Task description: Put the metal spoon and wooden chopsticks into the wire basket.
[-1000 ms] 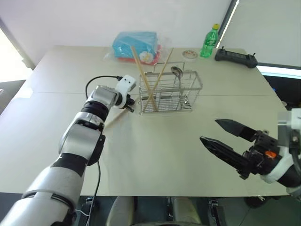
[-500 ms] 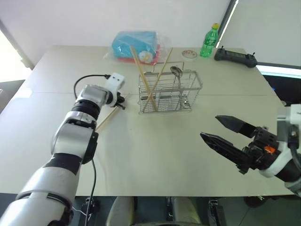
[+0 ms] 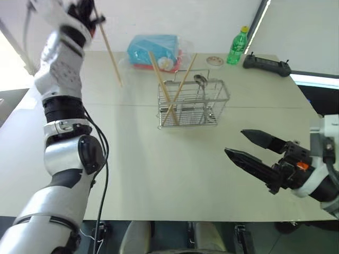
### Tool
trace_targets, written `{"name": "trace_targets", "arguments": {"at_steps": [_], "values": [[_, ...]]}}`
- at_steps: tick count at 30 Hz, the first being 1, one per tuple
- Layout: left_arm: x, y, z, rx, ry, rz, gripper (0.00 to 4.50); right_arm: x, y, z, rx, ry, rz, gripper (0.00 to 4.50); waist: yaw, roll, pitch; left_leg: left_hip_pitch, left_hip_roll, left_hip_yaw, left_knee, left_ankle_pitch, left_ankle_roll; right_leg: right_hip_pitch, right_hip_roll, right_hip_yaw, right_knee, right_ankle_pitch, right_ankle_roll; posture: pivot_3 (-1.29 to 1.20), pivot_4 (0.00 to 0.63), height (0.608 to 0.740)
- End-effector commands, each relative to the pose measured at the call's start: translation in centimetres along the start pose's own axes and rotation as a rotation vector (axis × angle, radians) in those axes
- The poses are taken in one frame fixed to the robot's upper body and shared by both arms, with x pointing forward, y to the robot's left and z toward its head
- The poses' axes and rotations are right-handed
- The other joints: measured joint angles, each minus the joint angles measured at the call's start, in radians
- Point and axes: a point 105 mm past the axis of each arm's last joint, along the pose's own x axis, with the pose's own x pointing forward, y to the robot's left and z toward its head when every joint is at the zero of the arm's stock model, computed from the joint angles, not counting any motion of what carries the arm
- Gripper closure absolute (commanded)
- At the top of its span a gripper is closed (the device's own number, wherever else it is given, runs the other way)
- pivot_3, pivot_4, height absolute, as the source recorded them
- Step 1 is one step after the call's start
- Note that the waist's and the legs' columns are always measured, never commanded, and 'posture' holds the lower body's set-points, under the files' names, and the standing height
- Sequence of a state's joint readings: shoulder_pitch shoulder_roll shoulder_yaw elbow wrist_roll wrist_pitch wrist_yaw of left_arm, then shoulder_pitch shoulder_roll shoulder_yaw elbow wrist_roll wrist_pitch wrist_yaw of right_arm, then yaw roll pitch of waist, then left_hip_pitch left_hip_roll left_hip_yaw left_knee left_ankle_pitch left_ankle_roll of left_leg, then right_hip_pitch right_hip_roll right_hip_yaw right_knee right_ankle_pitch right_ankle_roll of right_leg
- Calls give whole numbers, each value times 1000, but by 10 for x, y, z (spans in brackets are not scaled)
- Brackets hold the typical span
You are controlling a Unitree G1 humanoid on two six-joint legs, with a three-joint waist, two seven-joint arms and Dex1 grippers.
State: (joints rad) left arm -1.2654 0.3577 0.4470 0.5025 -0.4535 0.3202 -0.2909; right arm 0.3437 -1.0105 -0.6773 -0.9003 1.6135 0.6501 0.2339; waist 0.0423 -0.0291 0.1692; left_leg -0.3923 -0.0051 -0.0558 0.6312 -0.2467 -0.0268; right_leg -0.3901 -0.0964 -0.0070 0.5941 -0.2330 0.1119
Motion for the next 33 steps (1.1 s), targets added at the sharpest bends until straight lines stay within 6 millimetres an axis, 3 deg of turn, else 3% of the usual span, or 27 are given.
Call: {"name": "trace_targets", "arguments": {"at_steps": [1, 4, 7, 9, 13, 18, 24, 33], "values": [[4, -47, 35, -3, -122, -137, 4448, 1, 3, 3, -8, 1, 27, 0, 0, 0, 0, 0, 0, 0, 0, 0, 0, 1, 0, 0, 0, 0, 0, 0, 150, 720], [4, -70, 33, -10, -124, -207, 4448, 0, 2, 4, -6, -3, 24, 0, -1, 0, 0, 2, -1, 0, 1, 0, 0, 2, 1, 0, 0, -2, -3, 0, 150, 720], [3, -104, 14, -14, -96, -327, 4448, 1, 3, 4, -4, -9, 24, 0, -1, 0, 0, 1, -1, 0, 3, 0, 0, 3, 1, 0, 0, -1, -3, 0, 150, 720], [2, -114, 4, -14, -90, -357, 4448, 1, 4, 4, -5, -9, 24, 0, -1, 0, 0, 1, -1, 0, 3, 0, 0, 3, 1, 0, 0, -1, -3, 0, 150, 720], [-9, -136, -39, -17, -12, -446, 4448, -2, 9, 9, 2, -47, 11, 0, -2, 1, -1, 1, -1, 0, 1, 0, 0, 2, 2, 1, -1, -1, -3, 0, 150, 720], [-15, -137, -62, -16, 17, -452, 4448, -4, 11, 12, 3, -66, -15, 0, -4, 0, 0, 1, 0, 0, 1, 0, 0, 1, 4, 1, 0, -1, -3, 0, 150, 720], [-17, -132, -66, -7, 14, -447, 4448, -6, 13, 15, 11, -80, -46, 0, -1, 0, 0, 1, 1, -1, 2, 0, 0, 2, 5, 1, 0, -2, -4, 0, 150, 720], [-30, -142, -90, -13, 55, -473, 4448, -6, 8, 24, 30, -115, -66, 0, -1, 0, 0, 1, 1, -1, 2, 0, 0, 2, 5, 1, -1, -2, -4, 0, 150, 720]]}}
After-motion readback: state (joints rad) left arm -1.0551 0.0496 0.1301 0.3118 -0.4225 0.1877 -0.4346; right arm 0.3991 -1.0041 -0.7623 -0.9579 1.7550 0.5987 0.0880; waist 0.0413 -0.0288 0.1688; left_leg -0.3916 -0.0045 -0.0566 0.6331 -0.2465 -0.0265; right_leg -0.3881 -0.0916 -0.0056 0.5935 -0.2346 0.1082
